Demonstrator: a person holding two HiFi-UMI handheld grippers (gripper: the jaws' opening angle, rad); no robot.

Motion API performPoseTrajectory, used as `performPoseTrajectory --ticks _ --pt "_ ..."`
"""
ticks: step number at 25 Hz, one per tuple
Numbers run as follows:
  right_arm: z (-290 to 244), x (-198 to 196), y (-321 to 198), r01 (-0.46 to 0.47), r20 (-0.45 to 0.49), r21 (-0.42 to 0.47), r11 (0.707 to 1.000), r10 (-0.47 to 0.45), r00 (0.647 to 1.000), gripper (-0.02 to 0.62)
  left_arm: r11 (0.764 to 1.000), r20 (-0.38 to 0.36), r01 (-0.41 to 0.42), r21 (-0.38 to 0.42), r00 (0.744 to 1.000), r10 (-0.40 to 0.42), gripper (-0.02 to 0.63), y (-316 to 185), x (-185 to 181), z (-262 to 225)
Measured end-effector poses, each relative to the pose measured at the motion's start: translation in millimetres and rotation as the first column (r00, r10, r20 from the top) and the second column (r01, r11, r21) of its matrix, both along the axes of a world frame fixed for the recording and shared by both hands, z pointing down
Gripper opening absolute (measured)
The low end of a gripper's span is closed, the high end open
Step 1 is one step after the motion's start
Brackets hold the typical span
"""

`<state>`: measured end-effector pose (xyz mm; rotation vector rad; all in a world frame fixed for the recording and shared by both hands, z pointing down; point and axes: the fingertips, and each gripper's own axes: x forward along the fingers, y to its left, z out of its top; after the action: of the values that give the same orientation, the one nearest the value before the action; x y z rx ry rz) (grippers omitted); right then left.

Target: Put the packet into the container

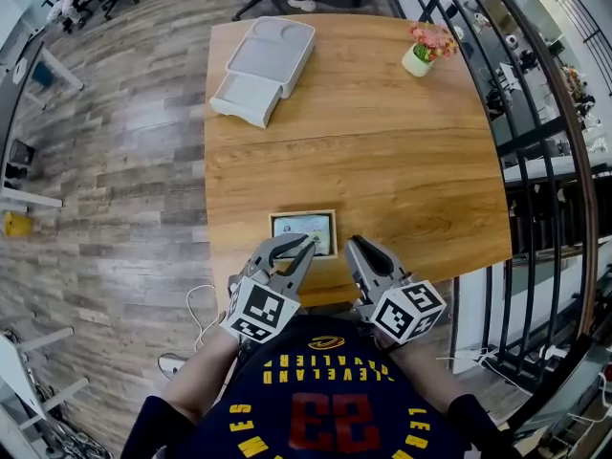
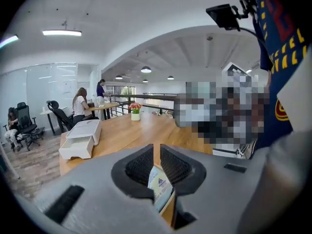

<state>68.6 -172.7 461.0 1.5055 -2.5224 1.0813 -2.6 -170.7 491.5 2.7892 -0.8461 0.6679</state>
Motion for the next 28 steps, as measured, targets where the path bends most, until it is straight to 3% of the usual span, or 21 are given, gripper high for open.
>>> performPoseTrajectory --ticks 6,14,21,28 --pt "-18 -11 0 0.045 -0.073 0.096 0.994 -0.038 0.997 0.054 1.0 -0.153 0.02 0.012 0.988 -0.018 0.009 3 0 -47" --pt "-38 -24 -9 0.082 -0.099 0.17 0.982 -0.066 0.993 0.054 0.999 -0.234 0.043 -0.001 0.971 -0.042 0.009 3 -4 -65" --pt "-92 -27 -20 0.127 -0.219 0.356 0.926 -0.049 0.974 0.037 0.991 -0.351 0.129 0.039 0.93 -0.107 0.009 -12 -18 -124" --pt "-126 -35 -20 0.147 -0.256 0.462 0.875 -0.027 0.966 0.011 0.984 -0.425 0.16 0.075 0.898 -0.113 0.009 -12 -17 -155"
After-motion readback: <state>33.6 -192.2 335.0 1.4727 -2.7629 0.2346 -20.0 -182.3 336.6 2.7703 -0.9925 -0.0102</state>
